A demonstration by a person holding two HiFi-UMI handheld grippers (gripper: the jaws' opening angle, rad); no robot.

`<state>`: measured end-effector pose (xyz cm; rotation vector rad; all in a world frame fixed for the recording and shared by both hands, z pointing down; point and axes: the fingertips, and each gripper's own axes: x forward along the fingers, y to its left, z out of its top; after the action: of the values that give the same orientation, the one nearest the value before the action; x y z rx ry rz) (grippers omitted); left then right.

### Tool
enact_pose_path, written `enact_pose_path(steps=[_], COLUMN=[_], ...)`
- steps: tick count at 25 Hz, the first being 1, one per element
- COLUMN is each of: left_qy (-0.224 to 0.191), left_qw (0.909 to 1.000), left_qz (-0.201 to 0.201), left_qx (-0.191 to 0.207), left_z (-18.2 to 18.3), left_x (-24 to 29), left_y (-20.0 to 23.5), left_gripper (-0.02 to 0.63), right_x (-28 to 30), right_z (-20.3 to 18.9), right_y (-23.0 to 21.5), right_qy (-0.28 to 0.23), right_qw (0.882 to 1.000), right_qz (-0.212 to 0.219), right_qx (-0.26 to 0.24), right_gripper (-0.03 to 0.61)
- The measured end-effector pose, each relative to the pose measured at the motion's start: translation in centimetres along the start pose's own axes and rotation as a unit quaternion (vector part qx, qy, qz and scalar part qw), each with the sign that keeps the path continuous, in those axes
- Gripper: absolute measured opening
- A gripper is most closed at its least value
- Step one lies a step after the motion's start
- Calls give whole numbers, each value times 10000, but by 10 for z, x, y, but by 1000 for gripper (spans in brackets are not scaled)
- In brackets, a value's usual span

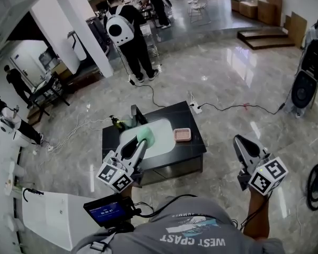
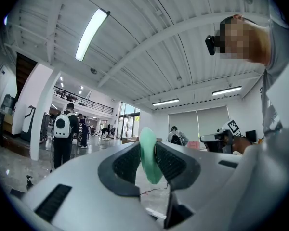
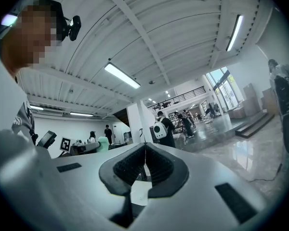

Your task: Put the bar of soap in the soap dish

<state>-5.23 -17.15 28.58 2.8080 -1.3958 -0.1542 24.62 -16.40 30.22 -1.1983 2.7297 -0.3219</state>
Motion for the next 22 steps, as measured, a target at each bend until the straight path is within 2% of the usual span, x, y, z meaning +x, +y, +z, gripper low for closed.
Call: enact_pose_path(steps=[5, 9, 15, 19, 22], left_qy=[120, 145, 84, 66, 80], left_qw=[9999, 9998, 9996, 9989, 9981], left_qz=[96, 59, -158, -426, -565], left_qx=[-68, -114, -222, -174, -232], left_z=[-11, -16, -16, -28, -31], left_x=[1, 14, 52, 59, 70], left_y=[11, 35, 76, 79, 98], left_gripper=[109, 109, 109, 109, 109], right_x=[22, 45, 77, 79, 105], right_z=[-13, -13, 4, -6, -7], right_y=[-1, -3, -11, -6, -1], right_qy=[193, 216, 248, 173, 259], right_qw=[9996, 9995, 9996, 9995, 9993], right_qz=[165, 156, -68, -241, -254], right_qx=[117, 178, 118, 68, -23], right_gripper=[9, 8, 9, 8, 9])
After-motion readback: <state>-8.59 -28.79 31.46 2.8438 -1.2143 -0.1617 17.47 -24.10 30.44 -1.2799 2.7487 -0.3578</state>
